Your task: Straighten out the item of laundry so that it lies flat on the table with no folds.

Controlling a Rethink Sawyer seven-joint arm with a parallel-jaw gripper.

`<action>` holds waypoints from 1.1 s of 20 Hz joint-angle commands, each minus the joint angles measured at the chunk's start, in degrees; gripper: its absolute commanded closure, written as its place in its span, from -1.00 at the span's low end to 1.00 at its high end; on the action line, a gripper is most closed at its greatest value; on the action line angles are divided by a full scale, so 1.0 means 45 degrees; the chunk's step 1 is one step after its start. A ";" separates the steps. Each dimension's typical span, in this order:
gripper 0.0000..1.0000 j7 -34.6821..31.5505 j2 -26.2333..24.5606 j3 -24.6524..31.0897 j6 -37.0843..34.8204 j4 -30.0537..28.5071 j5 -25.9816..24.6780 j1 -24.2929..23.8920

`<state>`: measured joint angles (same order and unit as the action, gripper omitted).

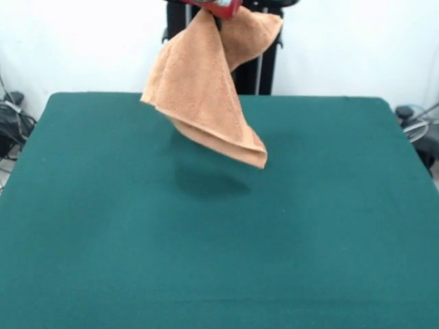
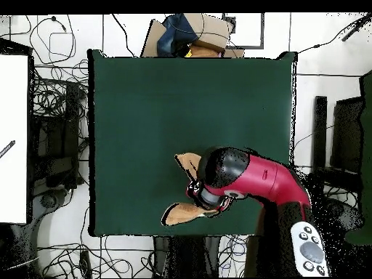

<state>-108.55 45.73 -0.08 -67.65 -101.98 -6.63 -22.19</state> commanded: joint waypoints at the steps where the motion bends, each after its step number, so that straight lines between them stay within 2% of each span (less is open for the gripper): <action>1: 1.00 -0.0934 -0.1130 0.0510 0.0667 0.2040 -0.1085 0.0422; 5: 1.00 -0.1097 -0.1819 0.0543 0.1544 0.2580 -0.1104 0.0387; 15: 1.00 -0.1850 -0.3326 0.0297 0.2565 0.4012 -0.0996 0.0812; 22: 1.00 -0.2173 -0.3489 -0.0063 0.2776 0.4154 -0.0786 0.1214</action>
<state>-108.55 31.83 -0.40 -58.85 -84.80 -9.23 -19.34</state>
